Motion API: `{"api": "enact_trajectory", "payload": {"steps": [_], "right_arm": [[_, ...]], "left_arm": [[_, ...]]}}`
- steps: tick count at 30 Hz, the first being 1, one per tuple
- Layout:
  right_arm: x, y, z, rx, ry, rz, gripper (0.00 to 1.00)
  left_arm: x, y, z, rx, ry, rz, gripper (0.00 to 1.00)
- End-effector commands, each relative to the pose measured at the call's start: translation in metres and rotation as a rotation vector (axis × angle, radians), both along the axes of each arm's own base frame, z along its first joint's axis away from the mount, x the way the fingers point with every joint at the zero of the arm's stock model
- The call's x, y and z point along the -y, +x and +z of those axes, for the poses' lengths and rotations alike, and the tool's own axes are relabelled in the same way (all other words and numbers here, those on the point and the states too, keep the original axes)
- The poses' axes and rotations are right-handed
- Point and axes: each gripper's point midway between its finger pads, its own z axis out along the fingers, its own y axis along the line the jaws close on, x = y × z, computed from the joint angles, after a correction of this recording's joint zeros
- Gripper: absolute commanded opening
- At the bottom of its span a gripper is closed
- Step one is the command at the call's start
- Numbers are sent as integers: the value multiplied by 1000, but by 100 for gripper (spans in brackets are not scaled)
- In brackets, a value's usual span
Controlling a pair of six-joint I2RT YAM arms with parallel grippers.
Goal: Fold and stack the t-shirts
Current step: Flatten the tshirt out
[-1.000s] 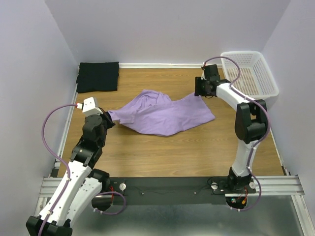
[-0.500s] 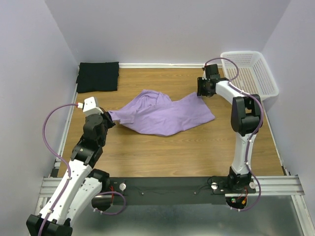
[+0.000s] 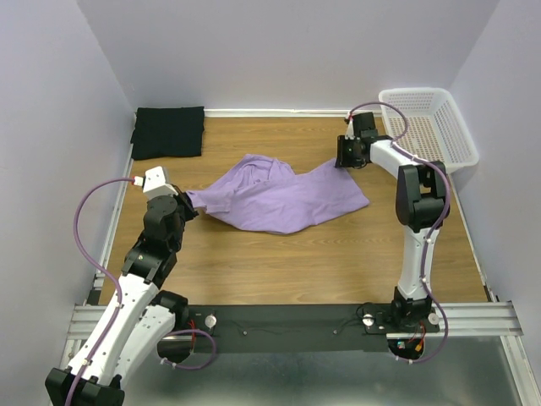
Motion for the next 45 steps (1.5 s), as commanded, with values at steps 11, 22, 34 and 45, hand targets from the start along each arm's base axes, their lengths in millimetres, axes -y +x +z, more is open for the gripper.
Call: {"api": "enact_trajectory", "payload": {"steps": [11, 22, 34, 45], "right_arm": [[9, -15, -48, -91, -44, -8, 41], [7, -2, 10, 25, -25, -11, 8], [9, -39, 80, 109, 50, -76, 9], [2, -96, 67, 17, 148, -93, 0]], "left_arm": [[-3, 2, 4, 19, -3, 17, 0], [-3, 2, 6, 26, -4, 17, 0], [-2, 1, 8, 37, -11, 11, 0], [-3, -2, 13, 56, -20, 14, 0]]}}
